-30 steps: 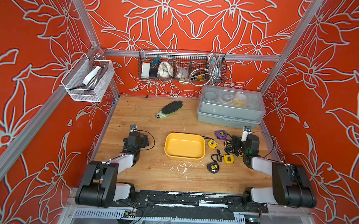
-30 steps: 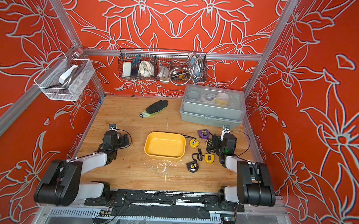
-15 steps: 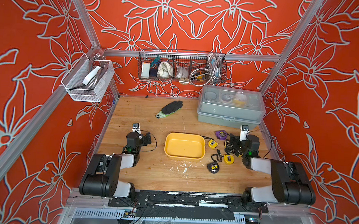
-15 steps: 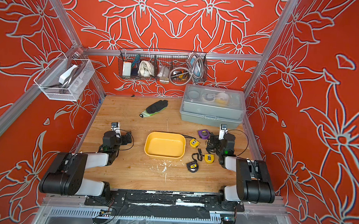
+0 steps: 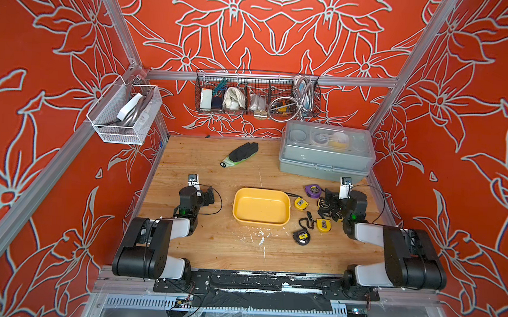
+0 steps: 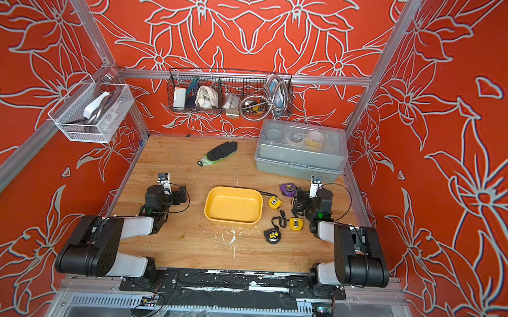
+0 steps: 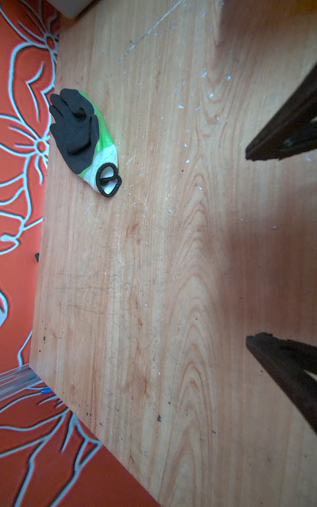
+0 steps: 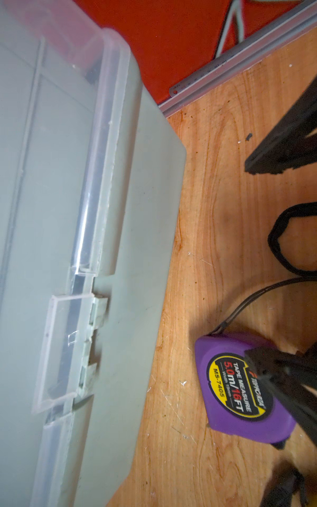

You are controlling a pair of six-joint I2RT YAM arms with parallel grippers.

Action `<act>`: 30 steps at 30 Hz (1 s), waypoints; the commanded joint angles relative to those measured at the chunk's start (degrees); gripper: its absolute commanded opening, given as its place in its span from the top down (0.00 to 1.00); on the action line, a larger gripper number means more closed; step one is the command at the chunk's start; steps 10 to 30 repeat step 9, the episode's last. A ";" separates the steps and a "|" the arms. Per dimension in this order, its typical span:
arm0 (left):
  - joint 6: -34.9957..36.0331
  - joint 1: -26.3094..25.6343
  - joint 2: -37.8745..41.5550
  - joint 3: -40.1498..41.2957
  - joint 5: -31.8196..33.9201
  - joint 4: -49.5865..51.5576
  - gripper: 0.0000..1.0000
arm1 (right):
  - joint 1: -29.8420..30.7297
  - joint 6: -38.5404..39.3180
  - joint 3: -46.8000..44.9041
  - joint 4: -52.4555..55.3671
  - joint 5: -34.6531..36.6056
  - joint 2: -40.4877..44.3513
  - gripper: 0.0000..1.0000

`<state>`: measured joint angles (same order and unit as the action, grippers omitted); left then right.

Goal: Take the tape measure out of the storage box
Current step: Reset both arms

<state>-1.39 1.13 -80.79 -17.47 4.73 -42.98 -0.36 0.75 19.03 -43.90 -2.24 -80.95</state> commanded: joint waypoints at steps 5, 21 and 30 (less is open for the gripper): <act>0.60 -0.01 -0.03 -0.54 -1.08 -0.96 0.00 | 0.18 0.48 -0.39 -1.20 -0.65 0.18 0.00; 0.60 -0.07 0.06 -0.37 -1.08 -1.14 0.00 | 0.19 0.48 -0.40 -1.24 -0.61 0.18 0.00; 0.60 -0.07 0.06 -0.37 -1.08 -1.14 0.00 | 0.19 0.48 -0.40 -1.24 -0.61 0.18 0.00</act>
